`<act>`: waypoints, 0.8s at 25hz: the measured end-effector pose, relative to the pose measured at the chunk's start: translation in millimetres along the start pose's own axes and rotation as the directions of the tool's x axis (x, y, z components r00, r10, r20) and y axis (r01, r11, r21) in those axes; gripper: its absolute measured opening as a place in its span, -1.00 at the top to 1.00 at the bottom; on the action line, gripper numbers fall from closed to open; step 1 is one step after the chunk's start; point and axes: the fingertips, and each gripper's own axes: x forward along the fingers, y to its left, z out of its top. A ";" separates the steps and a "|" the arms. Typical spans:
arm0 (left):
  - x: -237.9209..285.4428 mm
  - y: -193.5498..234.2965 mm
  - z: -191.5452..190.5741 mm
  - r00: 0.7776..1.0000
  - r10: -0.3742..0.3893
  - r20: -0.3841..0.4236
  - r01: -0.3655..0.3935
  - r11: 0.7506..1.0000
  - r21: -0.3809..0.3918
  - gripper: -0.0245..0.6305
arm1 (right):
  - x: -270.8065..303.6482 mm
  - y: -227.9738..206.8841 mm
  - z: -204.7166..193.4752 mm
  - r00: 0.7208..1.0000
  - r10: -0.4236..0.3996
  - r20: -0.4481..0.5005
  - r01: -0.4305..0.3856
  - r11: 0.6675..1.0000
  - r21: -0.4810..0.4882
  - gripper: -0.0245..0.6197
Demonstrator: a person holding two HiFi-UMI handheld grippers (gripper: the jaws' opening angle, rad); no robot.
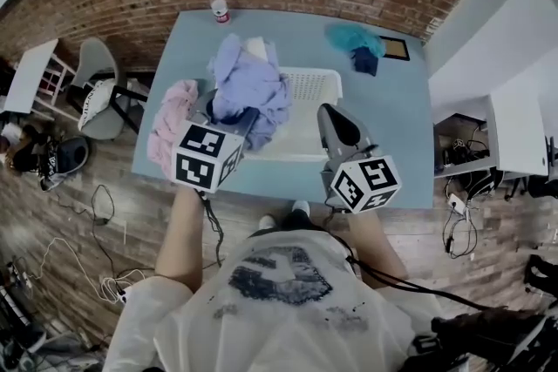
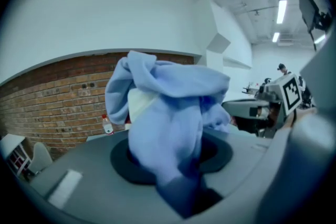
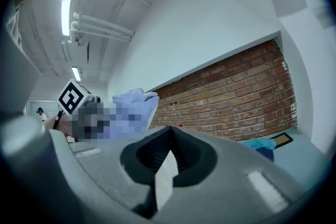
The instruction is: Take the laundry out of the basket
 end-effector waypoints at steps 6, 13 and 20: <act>-52.6 -2.3 17.7 0.998 0.010 0.062 -0.013 0.999 0.040 0.41 | -14.1 34.3 12.3 0.999 -0.006 0.039 0.007 1.000 -0.019 0.93; -97.9 -5.5 10.3 0.996 0.014 0.086 -0.018 0.999 0.042 0.40 | -28.1 73.4 14.4 0.998 -0.005 0.060 0.007 0.999 -0.038 0.93; -140.5 -7.9 -14.2 0.996 0.009 0.092 -0.012 1.000 0.024 0.40 | -39.2 113.2 7.5 0.998 0.004 0.061 0.000 0.999 -0.054 0.93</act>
